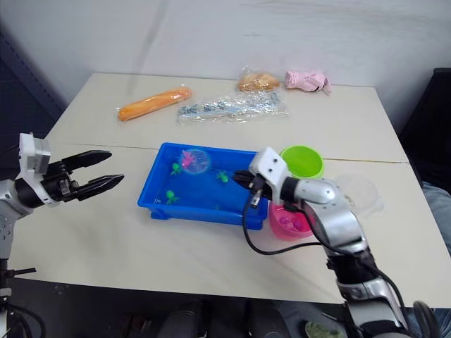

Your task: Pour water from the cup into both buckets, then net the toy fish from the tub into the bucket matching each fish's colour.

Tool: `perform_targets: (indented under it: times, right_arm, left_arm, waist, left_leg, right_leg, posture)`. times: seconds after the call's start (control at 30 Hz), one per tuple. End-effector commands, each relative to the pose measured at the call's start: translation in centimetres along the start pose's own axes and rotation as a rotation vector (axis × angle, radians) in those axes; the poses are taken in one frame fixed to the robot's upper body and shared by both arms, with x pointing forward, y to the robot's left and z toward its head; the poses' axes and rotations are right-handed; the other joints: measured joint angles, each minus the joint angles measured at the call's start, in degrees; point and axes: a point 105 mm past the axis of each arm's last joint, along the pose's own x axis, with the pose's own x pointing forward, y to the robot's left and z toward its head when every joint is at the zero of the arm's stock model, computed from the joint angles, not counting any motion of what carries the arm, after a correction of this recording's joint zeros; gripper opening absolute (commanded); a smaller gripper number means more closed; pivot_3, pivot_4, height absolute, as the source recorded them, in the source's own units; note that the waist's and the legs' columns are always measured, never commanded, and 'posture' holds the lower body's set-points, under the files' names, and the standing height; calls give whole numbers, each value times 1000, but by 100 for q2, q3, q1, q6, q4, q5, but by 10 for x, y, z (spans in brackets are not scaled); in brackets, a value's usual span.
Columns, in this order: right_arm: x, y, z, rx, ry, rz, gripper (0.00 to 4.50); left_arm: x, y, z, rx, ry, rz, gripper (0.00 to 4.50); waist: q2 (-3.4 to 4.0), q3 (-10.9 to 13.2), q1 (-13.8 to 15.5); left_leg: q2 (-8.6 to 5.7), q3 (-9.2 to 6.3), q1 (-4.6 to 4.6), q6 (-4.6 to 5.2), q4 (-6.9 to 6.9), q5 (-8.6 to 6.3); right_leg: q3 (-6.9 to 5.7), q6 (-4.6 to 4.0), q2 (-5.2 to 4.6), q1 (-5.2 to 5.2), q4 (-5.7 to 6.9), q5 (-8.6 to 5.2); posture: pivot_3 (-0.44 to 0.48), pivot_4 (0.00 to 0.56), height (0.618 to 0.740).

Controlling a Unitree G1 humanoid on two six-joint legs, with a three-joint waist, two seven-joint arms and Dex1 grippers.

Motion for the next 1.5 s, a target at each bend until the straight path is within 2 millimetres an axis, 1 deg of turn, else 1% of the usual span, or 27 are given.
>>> perform_targets:
  times: [0.03, 0.23, 0.37, 0.47, 0.6, 0.67, 0.77, 0.8, 0.87, 0.97, 1.13, 1.23, 1.33, 1.4, 1.5]
  right_arm:
    - [-20, -2, 15, -52, -63, -26, 0]
    - [-49, -1, 10, -60, -67, -94, 0]
    - [-77, -2, 18, -85, -103, -158, 0]
    - [-103, -4, 24, -108, -109, -222, 0]
    - [-143, -3, 27, -154, -88, -311, 0]
    - [-168, -2, 25, -156, -56, -382, 0]
    - [-191, 4, 18, -177, 0, -413, 0]
    - [-195, 7, 16, -182, 14, -414, 0]
    - [-203, 13, 11, -189, 33, -420, 0]
    - [-216, 26, -6, -196, 91, -428, 0]
    - [-216, 43, -29, -230, 143, -396, 0]
    - [-216, 46, -39, -259, 174, -408, 0]
    - [-217, 52, -49, -325, 216, -380, 0]
    - [-216, 53, -51, -381, 228, -372, 0]
    - [-217, 52, -51, -522, 241, -369, 0]
  left_arm:
    - [10, -9, 13, 53, -29, -66, 4356]
    - [34, -22, 15, 62, -53, -165, 4356]
    - [49, -34, 18, 62, -70, -246, 4356]
    - [60, -42, 20, 55, -91, -304, 4356]
    - [76, -56, 21, 37, -121, -390, 4356]
    - [84, -63, 20, 24, -137, -434, 4356]
    - [91, -68, 18, 11, -150, -468, 4356]
    - [93, -69, 18, 8, -153, -474, 4356]
    - [95, -71, 17, 3, -157, -485, 4356]
    - [99, -73, 14, -6, -165, -496, 4356]
    - [102, -76, 12, -15, -171, -501, 4356]
    - [101, -81, 8, -12, -163, -516, 4356]
    - [104, -86, 6, -18, -164, -530, 4356]
    - [105, -89, 6, -20, -164, -543, 4356]
    - [107, -93, 4, -23, -163, -556, 4356]
  waist:
    - [0, 0, 24]
    - [0, 0, 71]
    - [0, 0, 75]
    - [0, 0, 83]
    - [0, 0, 102]
    - [0, 0, 106]
    - [0, 0, 97]
    - [0, 0, 91]
    - [1, -1, 51]
    - [1, -1, 75]
    - [1, -1, 67]
    - [2, -1, 66]
    - [3, -2, 82]
    - [3, -2, 84]
    - [3, -2, 84]
  left_leg:
    - [0, 0, 0, 0, 1, 0]
    - [0, 1, 10, 16, 3, -6]
    - [0, 2, 9, 15, 5, -4]
    - [-1, 2, 9, 8, 8, 3]
    - [-1, 1, 9, 6, 7, 5]
    - [-1, 1, 10, 5, 8, 6]
    - [-1, 1, 13, 5, 13, 7]
    - [-1, 2, 15, 5, 16, 7]
    - [-1, 5, 25, 8, 13, 5]
    - [0, 6, 46, 12, 5, 10]
    - [0, 6, 70, 13, 6, 11]
    - [0, 6, 129, 15, -15, 8]
    - [0, 4, 130, 13, -17, 8]
    - [0, 3, 128, 12, -17, 8]
    - [-1, 4, 126, 12, -14, 8]
  right_leg:
    - [0, 0, 0, 2, -1, 0]
    - [3, 0, 3, 3, -7, 0]
    - [4, 0, 3, 5, -5, 0]
    - [4, 0, 4, 8, -6, 0]
    - [4, 0, 6, 14, -7, 0]
    - [4, 1, 7, 18, -6, 0]
    - [5, 1, 9, 23, -8, 0]
    - [8, 1, 9, 23, -7, 0]
    - [11, 1, 13, 30, -6, 0]
    - [15, 1, 16, 39, 3, 0]
    - [17, 1, 14, 69, -1, 0]
    - [18, 1, 13, 125, -25, 0]
    - [16, 0, 13, 127, -27, 0]
    - [16, 1, 14, 127, -32, 0]
    - [16, 1, 12, 127, -33, 0]
  posture:
    - [0, 150, 740]
    - [0, 150, 740]
    - [0, 150, 740]
    - [0, 150, 740]
    - [0, 150, 740]
    - [0, 150, 740]
    - [0, 150, 740]
    - [0, 150, 740]
    - [0, 150, 740]
    - [0, 150, 740]
    - [0, 150, 740]
    - [0, 150, 740]
    - [0, 150, 740]
    - [0, 150, 740]
    - [0, 150, 740]
